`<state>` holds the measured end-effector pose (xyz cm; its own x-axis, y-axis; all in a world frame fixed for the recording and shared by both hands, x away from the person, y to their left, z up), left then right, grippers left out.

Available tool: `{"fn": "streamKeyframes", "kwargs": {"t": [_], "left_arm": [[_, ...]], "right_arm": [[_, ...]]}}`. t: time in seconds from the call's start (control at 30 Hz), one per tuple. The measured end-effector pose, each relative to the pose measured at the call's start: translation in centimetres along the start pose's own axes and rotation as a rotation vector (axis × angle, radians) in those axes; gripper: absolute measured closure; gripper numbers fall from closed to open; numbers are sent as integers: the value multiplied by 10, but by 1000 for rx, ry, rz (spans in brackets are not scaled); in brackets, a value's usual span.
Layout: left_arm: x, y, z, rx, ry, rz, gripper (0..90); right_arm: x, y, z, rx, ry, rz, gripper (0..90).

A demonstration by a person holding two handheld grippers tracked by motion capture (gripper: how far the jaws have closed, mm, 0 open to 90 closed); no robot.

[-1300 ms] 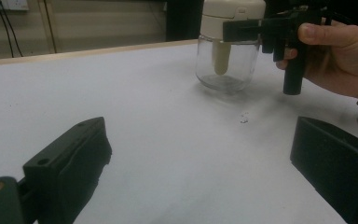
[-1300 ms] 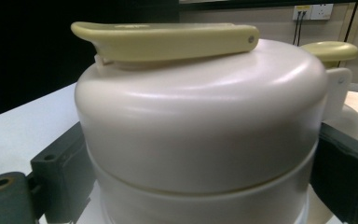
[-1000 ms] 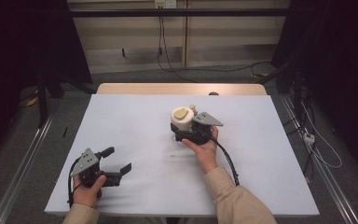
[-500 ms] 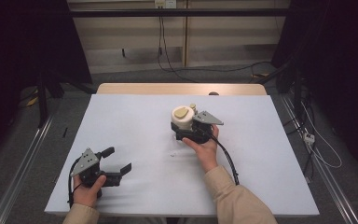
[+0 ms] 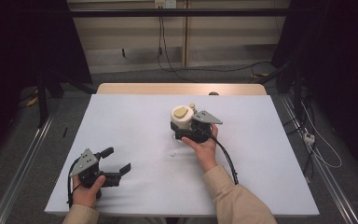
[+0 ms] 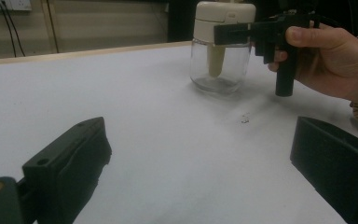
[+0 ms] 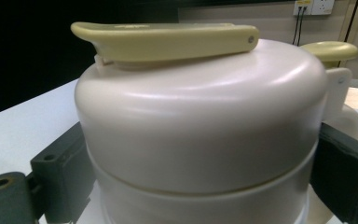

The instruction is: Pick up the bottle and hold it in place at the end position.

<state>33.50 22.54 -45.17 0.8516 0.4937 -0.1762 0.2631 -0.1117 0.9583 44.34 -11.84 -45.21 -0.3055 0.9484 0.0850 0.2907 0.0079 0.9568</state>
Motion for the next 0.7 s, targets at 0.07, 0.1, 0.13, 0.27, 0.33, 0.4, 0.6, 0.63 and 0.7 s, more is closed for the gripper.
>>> {"fn": "streamKeyframes", "kwargs": {"t": [0.07,0.1,0.13,0.27,0.33,0.4,0.6,0.63,0.7], "left_arm": [[0,0,0,-3,-2,-1,38],[0,0,0,-3,-2,-1,38],[0,0,0,-3,-1,-1,38],[0,0,0,-1,3,0,38],[0,0,-1,-2,5,1,38],[0,0,-1,-7,5,-2,38],[0,-1,-1,-5,6,-3,38],[0,-1,-1,-5,7,-5,38],[0,-1,-1,-5,8,-5,38]], "right_arm": [[0,0,0,0,-3,3,63],[0,-1,1,1,-3,2,63],[0,-1,1,2,-2,6,63],[0,-2,2,6,-3,3,63],[1,-2,2,9,-8,-1,63],[2,-3,3,12,-6,-5,63],[3,-2,3,14,1,-6,63],[4,-2,4,11,3,-4,63],[5,-2,3,12,10,1,63]]}}
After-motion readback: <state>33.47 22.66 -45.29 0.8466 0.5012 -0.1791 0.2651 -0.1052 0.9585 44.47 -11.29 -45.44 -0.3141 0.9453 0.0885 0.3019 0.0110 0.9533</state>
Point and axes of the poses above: each handheld gripper's, and its own axes: z roughly forward along the jaws, y roughly out of its top, x roughly to its left, the point moved 1 cm from there along z, roughly forward along the jaws, and after that the axes turned 13 degrees about -y, right-handed, at the moved point
